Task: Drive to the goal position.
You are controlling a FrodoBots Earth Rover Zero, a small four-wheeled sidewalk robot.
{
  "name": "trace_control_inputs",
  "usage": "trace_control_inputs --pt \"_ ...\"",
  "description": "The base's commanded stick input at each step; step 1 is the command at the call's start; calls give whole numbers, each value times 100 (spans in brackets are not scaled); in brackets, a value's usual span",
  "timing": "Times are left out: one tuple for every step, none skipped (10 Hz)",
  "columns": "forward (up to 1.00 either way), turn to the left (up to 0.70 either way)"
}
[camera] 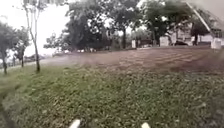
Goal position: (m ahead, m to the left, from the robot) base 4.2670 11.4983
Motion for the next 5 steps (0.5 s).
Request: trace_control_inputs --pt "70 0" --pt "70 0" --pt "70 0" --pt "70 0" --pt "70 0"
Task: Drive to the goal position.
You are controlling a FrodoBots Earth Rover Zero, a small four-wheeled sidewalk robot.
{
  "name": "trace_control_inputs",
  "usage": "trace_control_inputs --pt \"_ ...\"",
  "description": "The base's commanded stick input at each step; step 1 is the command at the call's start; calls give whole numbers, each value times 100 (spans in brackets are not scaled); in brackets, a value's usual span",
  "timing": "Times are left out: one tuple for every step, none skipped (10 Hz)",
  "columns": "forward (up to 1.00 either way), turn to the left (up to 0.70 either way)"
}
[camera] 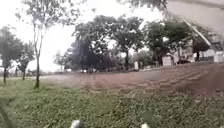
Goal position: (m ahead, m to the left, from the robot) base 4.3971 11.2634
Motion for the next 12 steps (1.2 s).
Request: trace_control_inputs --pt "70 0" --pt "70 0" --pt "70 0" --pt "70 0" --pt "70 0" --pt "70 0" --pt "70 0" --pt "70 0" --pt "70 0" --pt "70 0" --pt "70 0" --pt "70 0"
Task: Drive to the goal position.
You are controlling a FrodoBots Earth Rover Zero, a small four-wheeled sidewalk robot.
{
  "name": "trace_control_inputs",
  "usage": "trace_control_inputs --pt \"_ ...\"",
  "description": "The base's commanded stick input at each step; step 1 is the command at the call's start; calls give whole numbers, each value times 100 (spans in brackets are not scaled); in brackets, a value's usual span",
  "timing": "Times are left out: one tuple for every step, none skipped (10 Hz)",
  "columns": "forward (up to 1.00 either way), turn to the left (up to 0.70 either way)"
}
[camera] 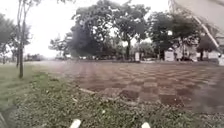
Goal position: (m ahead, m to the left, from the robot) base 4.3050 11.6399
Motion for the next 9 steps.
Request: trace_control_inputs --pt "70 -27" --pt "70 -27" --pt "70 -27" --pt "70 -27" --pt "70 -27" --pt "70 -27" --pt "70 -27" --pt "70 -27" --pt "70 -27"
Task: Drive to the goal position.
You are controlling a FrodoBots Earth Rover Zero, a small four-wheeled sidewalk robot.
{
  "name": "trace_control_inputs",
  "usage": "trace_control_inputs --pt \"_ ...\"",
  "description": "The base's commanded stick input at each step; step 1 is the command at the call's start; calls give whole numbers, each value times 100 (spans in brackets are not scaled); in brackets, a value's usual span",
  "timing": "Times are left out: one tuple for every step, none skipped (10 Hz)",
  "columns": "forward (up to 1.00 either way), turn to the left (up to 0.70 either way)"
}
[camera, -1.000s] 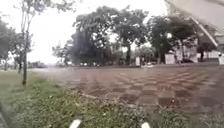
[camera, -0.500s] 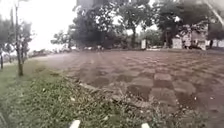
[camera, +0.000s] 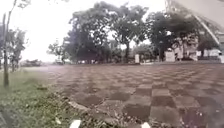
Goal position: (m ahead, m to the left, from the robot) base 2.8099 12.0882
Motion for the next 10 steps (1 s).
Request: trace_control_inputs --pt "70 -27" --pt "70 -27" --pt "70 -27" --pt "70 -27" --pt "70 -27" --pt "70 -27" --pt "70 -27" --pt "70 -27" --pt "70 -27" --pt "70 -27"
